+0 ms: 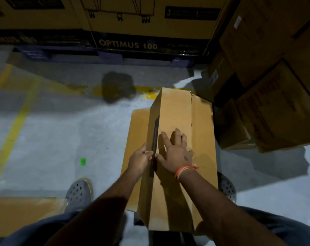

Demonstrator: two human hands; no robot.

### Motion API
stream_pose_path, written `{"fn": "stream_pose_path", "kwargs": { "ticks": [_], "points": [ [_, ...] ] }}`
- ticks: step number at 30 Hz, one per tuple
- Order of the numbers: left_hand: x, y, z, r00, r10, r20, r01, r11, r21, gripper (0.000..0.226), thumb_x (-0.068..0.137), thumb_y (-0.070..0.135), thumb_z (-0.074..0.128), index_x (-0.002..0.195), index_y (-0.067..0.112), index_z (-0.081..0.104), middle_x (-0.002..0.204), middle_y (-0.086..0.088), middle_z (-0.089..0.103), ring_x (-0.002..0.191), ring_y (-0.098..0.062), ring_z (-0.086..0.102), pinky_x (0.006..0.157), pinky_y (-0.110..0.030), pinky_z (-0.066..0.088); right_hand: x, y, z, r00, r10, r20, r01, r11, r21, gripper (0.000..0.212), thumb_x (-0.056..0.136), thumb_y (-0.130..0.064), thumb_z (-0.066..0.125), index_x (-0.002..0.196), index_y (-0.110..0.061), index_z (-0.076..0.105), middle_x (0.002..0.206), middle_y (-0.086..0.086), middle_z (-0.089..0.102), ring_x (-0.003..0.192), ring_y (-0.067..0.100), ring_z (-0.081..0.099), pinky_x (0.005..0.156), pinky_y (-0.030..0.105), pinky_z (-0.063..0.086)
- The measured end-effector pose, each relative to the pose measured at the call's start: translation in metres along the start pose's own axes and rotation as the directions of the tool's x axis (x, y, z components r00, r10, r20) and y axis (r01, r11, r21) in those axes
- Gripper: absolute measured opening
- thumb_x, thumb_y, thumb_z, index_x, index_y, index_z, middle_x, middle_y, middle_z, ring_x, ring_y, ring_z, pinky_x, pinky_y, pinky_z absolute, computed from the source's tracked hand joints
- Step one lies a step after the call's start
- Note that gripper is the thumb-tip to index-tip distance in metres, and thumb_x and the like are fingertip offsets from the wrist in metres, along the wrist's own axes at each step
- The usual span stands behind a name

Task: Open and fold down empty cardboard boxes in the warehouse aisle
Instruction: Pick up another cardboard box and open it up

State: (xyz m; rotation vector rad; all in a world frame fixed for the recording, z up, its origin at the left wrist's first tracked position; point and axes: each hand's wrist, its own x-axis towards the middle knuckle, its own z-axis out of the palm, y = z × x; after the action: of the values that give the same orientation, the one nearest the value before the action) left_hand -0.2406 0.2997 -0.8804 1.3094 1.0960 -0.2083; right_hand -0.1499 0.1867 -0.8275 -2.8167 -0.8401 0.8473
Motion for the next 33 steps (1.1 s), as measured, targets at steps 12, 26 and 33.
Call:
{"fn": "stream_pose_path", "kwargs": {
  "ticks": [12,26,33],
  "points": [
    [-0.021,0.004,0.031,0.978,0.179,0.112,-0.199,0.956,0.217,0.059,0.099,0.028,0.065,0.154,0.024,0.043,0.136,0.003,0.063,0.125,-0.019,0.061,0.107,-0.042,0.051,-0.020,0.037,-0.015,0.983,0.181,-0.028,-0.182,0.983,-0.039,0.092,0.090,-0.043,0.064,0.156,-0.048,0.001,0.159,0.007,-0.038,0.151,0.044,-0.013,0.105,0.068,0.037],
    [-0.009,-0.012,0.053,0.984,-0.118,0.134,0.132,0.986,-0.100,0.096,0.049,0.071,0.085,0.132,0.031,0.057,0.113,-0.001,0.074,0.102,-0.028,0.071,0.091,-0.052,0.058,-0.042,0.056,-0.017,0.983,0.065,-0.172,-0.080,0.993,-0.081,0.078,0.090,-0.048,0.063,0.156,-0.044,0.022,0.153,0.010,-0.047,0.149,0.050,0.005,0.111,0.057,0.039],
    [-0.070,0.052,-0.014,0.928,0.012,-0.373,0.113,0.943,0.313,0.080,0.059,0.066,0.069,0.127,0.027,0.057,0.121,-0.006,0.061,0.112,-0.034,0.059,0.091,-0.044,0.055,-0.037,0.030,-0.017,0.963,-0.135,-0.234,0.188,0.956,0.224,0.069,0.085,-0.059,0.067,0.148,-0.044,0.043,0.162,0.015,-0.029,0.151,0.038,0.014,0.122,0.038,0.024]
  ]
}}
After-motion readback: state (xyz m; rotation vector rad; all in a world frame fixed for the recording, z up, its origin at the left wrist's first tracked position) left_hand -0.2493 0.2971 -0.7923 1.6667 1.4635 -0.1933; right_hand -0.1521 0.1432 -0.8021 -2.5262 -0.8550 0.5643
